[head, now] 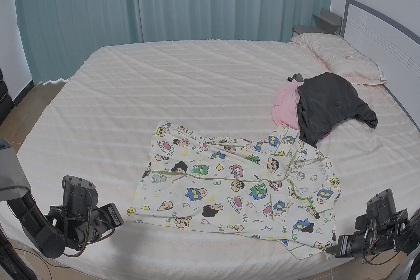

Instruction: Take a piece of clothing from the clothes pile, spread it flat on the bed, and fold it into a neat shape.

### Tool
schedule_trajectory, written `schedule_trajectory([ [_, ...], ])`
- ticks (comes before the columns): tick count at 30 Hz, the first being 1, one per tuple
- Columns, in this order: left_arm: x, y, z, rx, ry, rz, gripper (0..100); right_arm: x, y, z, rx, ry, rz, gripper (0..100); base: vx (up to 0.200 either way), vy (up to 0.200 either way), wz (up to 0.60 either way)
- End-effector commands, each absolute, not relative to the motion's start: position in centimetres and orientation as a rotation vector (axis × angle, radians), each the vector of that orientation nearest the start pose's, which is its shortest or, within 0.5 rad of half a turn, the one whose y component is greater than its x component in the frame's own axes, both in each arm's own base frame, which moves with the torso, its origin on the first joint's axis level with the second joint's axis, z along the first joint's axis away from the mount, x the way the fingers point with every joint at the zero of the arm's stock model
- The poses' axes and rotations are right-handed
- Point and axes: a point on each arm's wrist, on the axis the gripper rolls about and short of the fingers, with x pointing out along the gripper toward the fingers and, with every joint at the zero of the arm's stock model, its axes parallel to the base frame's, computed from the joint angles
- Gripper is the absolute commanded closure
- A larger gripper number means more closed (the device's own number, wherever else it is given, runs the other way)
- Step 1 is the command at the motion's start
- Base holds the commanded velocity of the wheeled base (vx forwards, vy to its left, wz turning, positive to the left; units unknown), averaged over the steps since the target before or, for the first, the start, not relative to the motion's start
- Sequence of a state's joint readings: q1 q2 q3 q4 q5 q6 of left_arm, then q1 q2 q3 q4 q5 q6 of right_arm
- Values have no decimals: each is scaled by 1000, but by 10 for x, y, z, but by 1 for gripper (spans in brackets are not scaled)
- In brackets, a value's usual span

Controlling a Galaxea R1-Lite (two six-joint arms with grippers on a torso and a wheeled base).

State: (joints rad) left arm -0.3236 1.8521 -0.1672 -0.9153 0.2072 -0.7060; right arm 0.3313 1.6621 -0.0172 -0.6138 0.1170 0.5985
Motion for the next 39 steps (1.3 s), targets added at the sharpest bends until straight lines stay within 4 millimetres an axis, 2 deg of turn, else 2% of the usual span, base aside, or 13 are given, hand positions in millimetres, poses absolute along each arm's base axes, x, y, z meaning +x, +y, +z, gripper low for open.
schedule_trajectory([
  [1, 194, -61, 34, -456, 763, 146, 100, 126, 46, 46, 423, 1055, 115, 100, 0, 0, 0],
  [7, 184, -64, 28, -436, 816, 113, 100, 122, 45, 50, 389, 1158, 97, 100, 0, 0, 0],
  [8, 184, -64, 28, -436, 816, 113, 100, 122, 45, 50, 389, 1158, 97, 0, 0, 0, 0],
  [14, 181, -67, 27, -447, 886, -43, 100, 123, 44, 50, 379, 1172, 93, 0, 0, 0, 0],
  [21, 184, -69, 23, -364, 895, -104, 100, 124, 44, 50, 380, 1166, 96, 0, 0, 0, 0],
  [24, 178, -72, 23, -371, 913, -162, 100, 132, 43, 56, 408, 1120, 84, 0, 0, 0, 0],
  [31, 180, -72, 24, -392, 900, -163, 100, 155, 38, 70, 469, 1034, 48, 0, 0, 0, 0],
  [34, 180, -71, 23, -403, 904, -155, 100, 156, 38, 70, 470, 1033, 48, 0, 0, 0, 0],
  [39, 189, -75, 22, -455, 899, -138, 100, 155, 39, 71, 474, 1019, 55, 0, -200, 0, 0],
])
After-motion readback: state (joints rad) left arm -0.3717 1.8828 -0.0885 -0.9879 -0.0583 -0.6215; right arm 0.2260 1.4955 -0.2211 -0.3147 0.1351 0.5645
